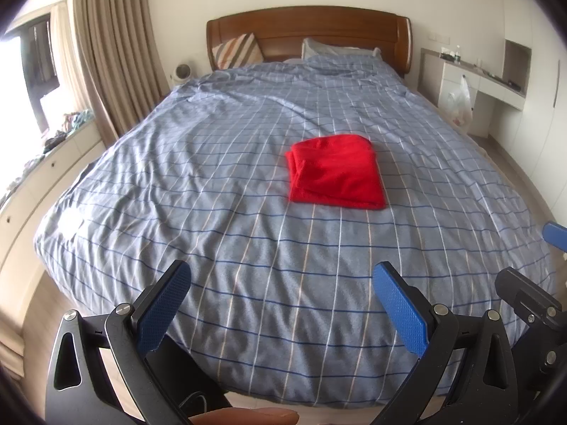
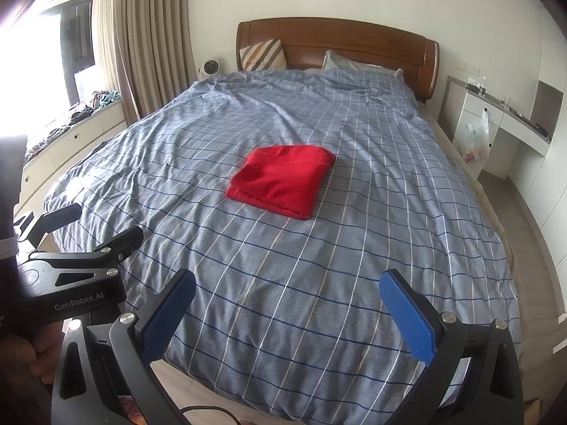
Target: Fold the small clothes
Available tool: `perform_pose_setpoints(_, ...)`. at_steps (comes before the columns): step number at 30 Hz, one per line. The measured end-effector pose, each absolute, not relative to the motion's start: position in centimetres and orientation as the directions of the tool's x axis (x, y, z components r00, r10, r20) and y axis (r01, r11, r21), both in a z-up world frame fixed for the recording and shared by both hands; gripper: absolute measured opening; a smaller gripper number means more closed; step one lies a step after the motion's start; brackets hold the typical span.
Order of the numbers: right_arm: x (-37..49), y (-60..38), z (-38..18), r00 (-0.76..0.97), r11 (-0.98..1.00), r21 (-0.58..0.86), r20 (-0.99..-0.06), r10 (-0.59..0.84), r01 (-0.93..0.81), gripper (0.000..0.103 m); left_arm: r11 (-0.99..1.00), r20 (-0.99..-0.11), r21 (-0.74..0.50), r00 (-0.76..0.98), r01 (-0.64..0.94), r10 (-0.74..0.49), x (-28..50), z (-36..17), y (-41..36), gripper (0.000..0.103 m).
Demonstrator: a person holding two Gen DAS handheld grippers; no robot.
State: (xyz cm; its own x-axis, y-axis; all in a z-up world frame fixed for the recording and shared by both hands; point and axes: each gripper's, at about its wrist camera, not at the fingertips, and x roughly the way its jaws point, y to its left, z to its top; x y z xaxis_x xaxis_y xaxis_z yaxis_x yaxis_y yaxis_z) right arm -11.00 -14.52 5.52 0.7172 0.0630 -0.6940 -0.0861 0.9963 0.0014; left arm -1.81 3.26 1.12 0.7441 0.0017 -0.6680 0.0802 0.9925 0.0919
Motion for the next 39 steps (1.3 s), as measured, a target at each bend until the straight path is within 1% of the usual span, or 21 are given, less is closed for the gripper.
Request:
perform_pose_setpoints(18,-10.92,-14.73,5.58,0.719,0.996,-0.001,-0.693,0.061,-0.085,0.102,0.993,-0.672,0.086,0.741,0.082,-0.003,-1.75,1.18,2.95,0.103)
perform_pose_setpoints(21,-10.85,-14.88,5.54,0.716,0.997,-0.004,-0.696,0.055,-0.081,0.102,0.994,-0.668,0.057,0.744,0.089,-0.028,-1.92,1.39,2.91,0.103)
perform_pose_setpoints(24,-10.84,-14.97,5.48,0.716,0.997,-0.006,-0.696,0.053,-0.08,0.102,0.997,-0.659,0.038,0.751,0.07,-0.028,-2.15,1.64,3.06,0.103)
perform_pose_setpoints(32,-10.98,-14.97,5.24,0.714,0.997,0.0,-0.698,0.056,-0.078,0.102,0.997,-0.666,0.052,0.746,0.063,-0.013,-1.99,1.38,3.1,0.103)
perform_pose_setpoints(39,-11.38,-15.09,4.84,0.716,0.998,0.008,-0.696,0.049,-0.061,0.102,0.992,-0.655,0.087,0.756,0.092,-0.012,-2.44,1.53,2.37,0.103)
